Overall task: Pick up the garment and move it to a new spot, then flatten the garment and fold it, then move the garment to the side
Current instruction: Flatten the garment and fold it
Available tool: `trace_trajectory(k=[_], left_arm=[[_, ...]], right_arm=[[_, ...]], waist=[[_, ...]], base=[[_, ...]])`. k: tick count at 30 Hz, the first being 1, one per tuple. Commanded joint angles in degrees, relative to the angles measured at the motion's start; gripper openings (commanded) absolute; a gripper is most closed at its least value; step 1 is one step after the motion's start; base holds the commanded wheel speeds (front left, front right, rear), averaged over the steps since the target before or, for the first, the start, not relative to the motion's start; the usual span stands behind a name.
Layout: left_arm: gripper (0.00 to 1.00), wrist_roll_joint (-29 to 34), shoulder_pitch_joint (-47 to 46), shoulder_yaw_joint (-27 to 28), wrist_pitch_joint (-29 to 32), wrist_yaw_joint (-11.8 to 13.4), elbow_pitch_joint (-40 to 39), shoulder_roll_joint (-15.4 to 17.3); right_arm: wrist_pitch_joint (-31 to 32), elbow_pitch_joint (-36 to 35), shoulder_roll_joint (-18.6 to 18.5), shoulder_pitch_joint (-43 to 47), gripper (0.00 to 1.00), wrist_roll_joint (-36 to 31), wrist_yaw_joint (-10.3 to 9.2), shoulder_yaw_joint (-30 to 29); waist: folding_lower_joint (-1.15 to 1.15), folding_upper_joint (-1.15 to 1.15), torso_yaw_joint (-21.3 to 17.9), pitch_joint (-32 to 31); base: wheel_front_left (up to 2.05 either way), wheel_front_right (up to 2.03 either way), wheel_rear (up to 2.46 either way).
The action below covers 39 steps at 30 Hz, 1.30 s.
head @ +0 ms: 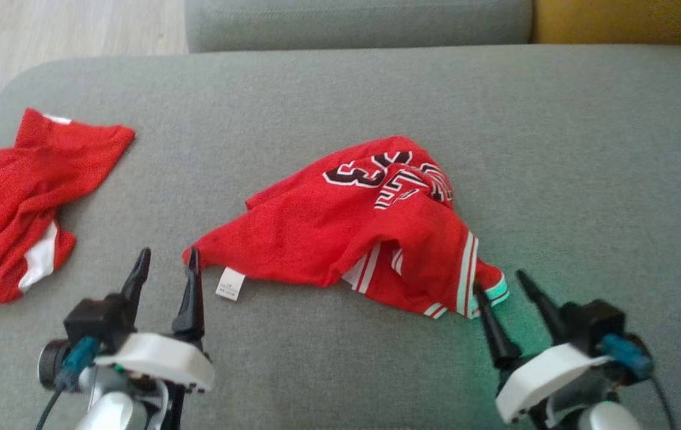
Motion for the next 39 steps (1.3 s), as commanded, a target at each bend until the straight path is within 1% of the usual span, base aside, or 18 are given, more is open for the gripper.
trace_trajectory(k=[1,8,9,10,11,15,19,25,29,35,39], left_arm=[[1.0,0.6,-4.7,1.9,-0.7,-0.7,-1.3,0.2],[1.0,0.8,-7.4,1.4,-1.5,-1.8,-0.1,-1.2],[1.0,0.9,-7.6,1.4,-1.6,-1.8,0.1,-1.3],[1.0,0.9,-7.7,1.4,-1.7,-1.8,0.3,-1.4],[1.0,1.0,-7.9,1.4,-1.8,-1.9,0.5,-1.5],[1.0,1.1,-8.1,1.6,-2.1,-1.9,0.9,-1.8],[1.0,1.2,-8.0,1.9,-2.2,-1.9,1.1,-1.7],[1.0,1.3,-8.1,2.3,-2.4,-1.9,1.0,-1.6],[1.0,1.4,-8.4,2.1,-2.4,-1.9,0.9,-1.7],[1.0,1.5,-9.2,1.9,-2.5,-2.2,1.0,-2.1],[1.0,1.5,-10.0,1.9,-2.6,-2.5,1.0,-2.7]], right_arm=[[0.0,1.0,-0.3,-1.5,1.0,0.4,0.43,3.4],[-0.3,9.3,-0.3,-5.6,1.0,1.6,0.43,5.6],[-0.4,10.1,-0.3,-6.2,0.82,1.7,0.43,5.9],[-0.5,10.6,-0.3,-6.7,0.09,1.9,0.43,6.2],[-0.6,10.8,-0.3,-7.1,0.0,2.0,0.43,6.5],[-2.5,8.1,-0.9,-7.7,0.0,2.9,0.43,6.5],[-3.2,1.3,-1.4,-6.7,0.0,3.4,0.43,5.2],[-0.5,-9.8,-1.7,-5.7,0.0,4.6,0.43,1.7],[2.5,-15.5,-2.3,-6.3,0.0,5.5,0.43,-0.4],[6.0,-18.5,-2.9,-7.4,0.0,7.0,0.43,-2.5],[8.3,-16.5,-3.4,-9.9,0.0,9.0,0.43,-4.1]], waist=[[0.0,0.0,1.3,1.7],[0.0,0.0,2.8,4.2],[0.0,0.0,2.8,4.3],[0.0,0.0,2.8,4.5],[0.0,0.0,2.8,4.6],[0.0,0.0,2.5,4.7],[0.0,0.0,1.6,4.4],[0.0,0.0,0.2,4.2],[0.0,0.0,0.0,4.4],[0.0,0.0,0.7,5.3],[0.0,0.0,1.3,6.8]], base=[[0.0,0.0,0.0],[0.0,0.0,0.0],[0.0,0.0,0.0],[0.0,0.0,0.0],[0.0,0.0,0.0],[0.0,0.0,0.0],[0.0,0.0,0.0],[0.0,0.0,0.0],[0.0,0.0,0.0],[0.0,0.0,0.0],[0.0,0.0,0.0]])
